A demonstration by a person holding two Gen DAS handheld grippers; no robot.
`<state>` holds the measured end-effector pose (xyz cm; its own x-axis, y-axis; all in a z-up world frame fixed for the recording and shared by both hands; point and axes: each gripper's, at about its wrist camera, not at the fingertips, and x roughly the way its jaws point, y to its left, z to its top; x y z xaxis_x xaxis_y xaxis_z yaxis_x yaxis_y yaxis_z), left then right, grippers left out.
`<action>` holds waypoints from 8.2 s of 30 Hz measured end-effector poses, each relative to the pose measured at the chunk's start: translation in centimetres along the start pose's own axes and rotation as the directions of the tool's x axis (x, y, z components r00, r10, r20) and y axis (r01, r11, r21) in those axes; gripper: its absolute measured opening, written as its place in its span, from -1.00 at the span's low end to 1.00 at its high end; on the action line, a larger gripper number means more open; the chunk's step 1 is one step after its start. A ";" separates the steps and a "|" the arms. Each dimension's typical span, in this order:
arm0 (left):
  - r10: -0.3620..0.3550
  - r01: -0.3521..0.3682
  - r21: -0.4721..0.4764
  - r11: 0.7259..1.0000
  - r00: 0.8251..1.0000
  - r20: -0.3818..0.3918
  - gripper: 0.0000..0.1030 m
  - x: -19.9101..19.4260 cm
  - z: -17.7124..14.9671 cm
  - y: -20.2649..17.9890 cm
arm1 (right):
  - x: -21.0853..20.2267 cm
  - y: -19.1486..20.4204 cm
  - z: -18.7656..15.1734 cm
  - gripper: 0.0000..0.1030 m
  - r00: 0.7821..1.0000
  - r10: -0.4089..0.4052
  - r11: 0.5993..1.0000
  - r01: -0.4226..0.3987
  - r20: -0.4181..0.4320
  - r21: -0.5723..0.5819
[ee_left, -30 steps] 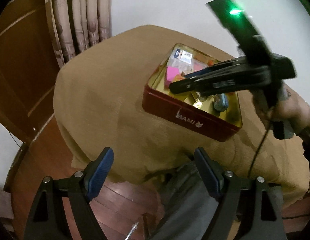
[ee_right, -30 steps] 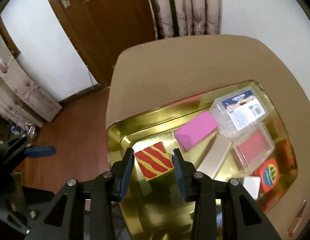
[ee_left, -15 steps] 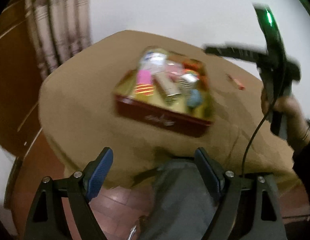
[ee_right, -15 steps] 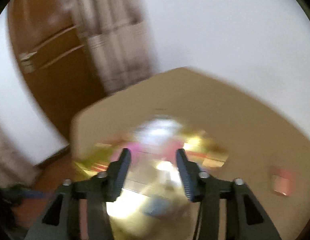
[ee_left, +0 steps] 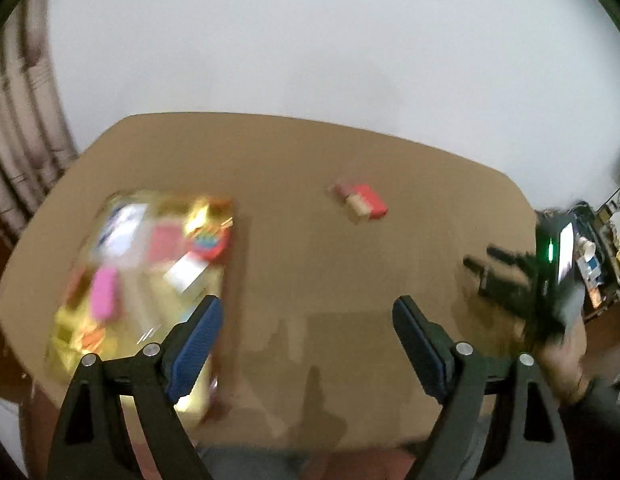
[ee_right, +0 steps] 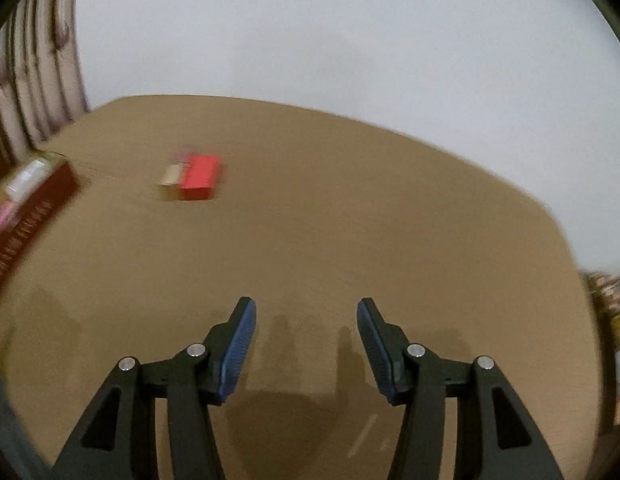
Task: Organize rigid objects
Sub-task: 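Move the left tool to the lipstick beside the red block, then grasp the lipstick with the left tool and release it in the tin, then grasp the red block with the right tool and carry it over the tin, then release the red block into the tin with the right tool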
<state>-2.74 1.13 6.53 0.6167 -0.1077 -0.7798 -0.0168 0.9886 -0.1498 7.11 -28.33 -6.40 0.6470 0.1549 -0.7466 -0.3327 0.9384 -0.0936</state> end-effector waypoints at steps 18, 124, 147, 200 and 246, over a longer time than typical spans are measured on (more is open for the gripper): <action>-0.016 -0.079 -0.310 0.947 0.956 -0.292 0.38 21.0 12.2 -0.2 | 1.5 -4.0 -2.2 0.06 0.978 0.198 0.958 -0.207 0.062 0.199; 0.166 -0.215 -0.199 0.956 0.957 -0.236 -0.59 2.6 -4.8 15.4 | 2.1 -4.0 -1.9 0.32 0.992 0.120 0.982 -0.112 -0.044 0.154; 0.334 -0.320 -0.258 0.912 0.942 0.013 -0.15 -5.3 -15.7 11.8 | 4.8 8.5 11.1 0.32 0.986 0.152 0.977 -0.161 -0.075 -0.140; 0.337 -0.346 -0.294 0.891 0.938 -0.082 0.15 -5.2 -19.0 16.7 | -1.9 36.9 6.4 -0.41 0.759 0.434 0.650 -0.637 -0.485 -0.415; 0.275 -0.316 -0.328 0.890 0.947 -0.165 0.16 -3.9 -19.7 17.3 | -5.8 33.1 7.9 -0.33 0.900 0.234 0.703 -0.418 -0.367 -0.576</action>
<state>-20.94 16.59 -5.05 0.4494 0.1523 -0.8803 -0.4680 0.8795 -0.0868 -2.26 4.26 0.02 0.2526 0.2455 -0.9359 -0.8992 0.4168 -0.1333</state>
